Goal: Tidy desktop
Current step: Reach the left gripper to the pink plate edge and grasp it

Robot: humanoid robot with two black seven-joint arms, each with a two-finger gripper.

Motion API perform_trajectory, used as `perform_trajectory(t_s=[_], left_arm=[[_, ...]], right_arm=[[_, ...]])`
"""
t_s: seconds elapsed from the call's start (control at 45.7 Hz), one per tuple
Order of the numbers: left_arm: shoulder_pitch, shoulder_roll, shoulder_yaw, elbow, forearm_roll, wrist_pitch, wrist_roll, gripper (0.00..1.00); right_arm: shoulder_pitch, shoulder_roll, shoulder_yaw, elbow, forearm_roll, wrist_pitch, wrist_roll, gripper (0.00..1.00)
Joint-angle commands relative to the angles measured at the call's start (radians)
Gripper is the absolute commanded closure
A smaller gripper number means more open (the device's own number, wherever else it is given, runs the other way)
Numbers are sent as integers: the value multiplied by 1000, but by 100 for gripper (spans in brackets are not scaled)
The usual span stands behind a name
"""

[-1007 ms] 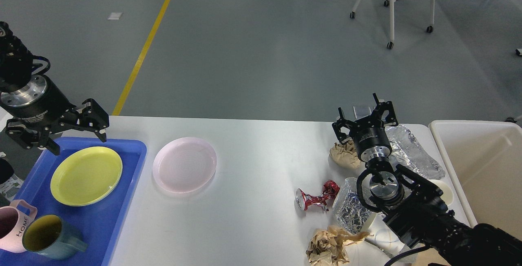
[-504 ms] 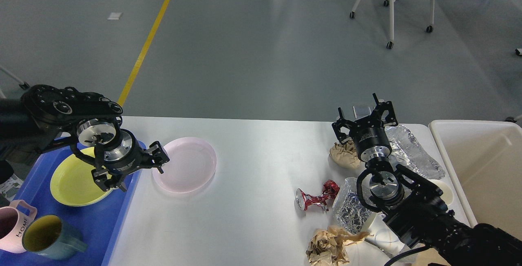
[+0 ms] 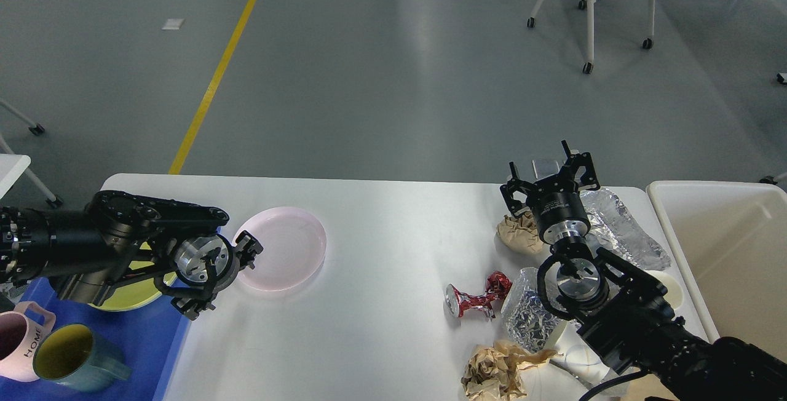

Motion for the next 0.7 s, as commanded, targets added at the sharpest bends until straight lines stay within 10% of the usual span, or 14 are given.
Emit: perform_trajectory(t_s=[0.0, 0.109, 0.679], left_arm=[[33, -29, -6, 22, 0, 58, -1, 18], [59, -55, -7, 47, 0, 108, -7, 34], [178, -110, -138, 237, 0, 119, -10, 41]], right_arm=[[0, 0, 0, 0, 0, 0, 0, 0], [0, 0, 0, 0, 0, 0, 0, 0], [0, -1, 0, 0, 0, 0, -1, 0]])
